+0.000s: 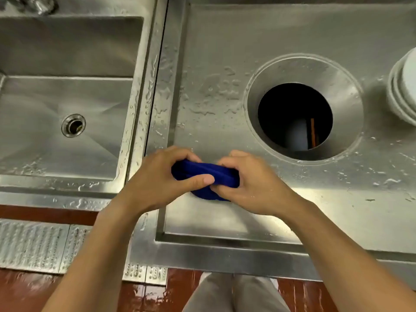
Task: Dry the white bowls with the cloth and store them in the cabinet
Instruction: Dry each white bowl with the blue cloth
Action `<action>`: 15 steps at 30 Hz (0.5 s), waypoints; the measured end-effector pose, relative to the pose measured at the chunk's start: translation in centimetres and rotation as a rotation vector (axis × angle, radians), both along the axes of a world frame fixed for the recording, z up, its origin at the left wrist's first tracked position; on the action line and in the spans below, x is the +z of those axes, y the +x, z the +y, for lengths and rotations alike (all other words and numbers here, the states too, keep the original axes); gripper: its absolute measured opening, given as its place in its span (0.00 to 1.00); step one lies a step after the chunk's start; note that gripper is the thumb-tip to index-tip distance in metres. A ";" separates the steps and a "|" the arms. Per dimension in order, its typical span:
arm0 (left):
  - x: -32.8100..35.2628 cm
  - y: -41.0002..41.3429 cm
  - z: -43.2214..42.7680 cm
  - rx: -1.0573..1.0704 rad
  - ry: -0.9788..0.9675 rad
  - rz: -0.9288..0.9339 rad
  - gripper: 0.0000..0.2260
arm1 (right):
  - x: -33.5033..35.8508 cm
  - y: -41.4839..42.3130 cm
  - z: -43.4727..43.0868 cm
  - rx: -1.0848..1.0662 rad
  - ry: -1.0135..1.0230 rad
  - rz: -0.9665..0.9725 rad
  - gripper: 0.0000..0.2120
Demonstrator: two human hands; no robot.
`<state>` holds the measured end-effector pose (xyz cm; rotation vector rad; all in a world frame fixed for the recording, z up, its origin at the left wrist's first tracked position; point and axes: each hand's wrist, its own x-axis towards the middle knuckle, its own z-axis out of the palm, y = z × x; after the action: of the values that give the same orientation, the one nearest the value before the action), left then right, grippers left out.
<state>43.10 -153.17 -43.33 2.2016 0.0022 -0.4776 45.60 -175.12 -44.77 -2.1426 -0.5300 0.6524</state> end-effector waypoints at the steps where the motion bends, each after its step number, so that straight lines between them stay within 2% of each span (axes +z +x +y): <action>1: 1.7 1.1 -0.2 0.036 -0.090 -0.028 0.20 | 2.1 0.8 -1.1 -0.060 0.042 -0.025 0.05; 5: 7.6 5.2 -3.6 0.111 -0.389 -0.143 0.22 | 10.0 2.7 -5.0 -0.247 0.183 -0.120 0.06; 11: 16.1 10.4 -13.9 0.128 -0.725 -0.256 0.20 | 19.6 3.8 -12.4 -0.503 0.476 -0.258 0.07; 15: 21.3 12.1 -21.2 0.092 -0.781 -0.406 0.17 | 23.4 4.4 -18.0 -0.587 0.561 -0.302 0.08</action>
<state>55.22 -174.34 -22.03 1.4800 -0.2569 0.0420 50.05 -193.11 -21.37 -1.7274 -0.1802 -0.1422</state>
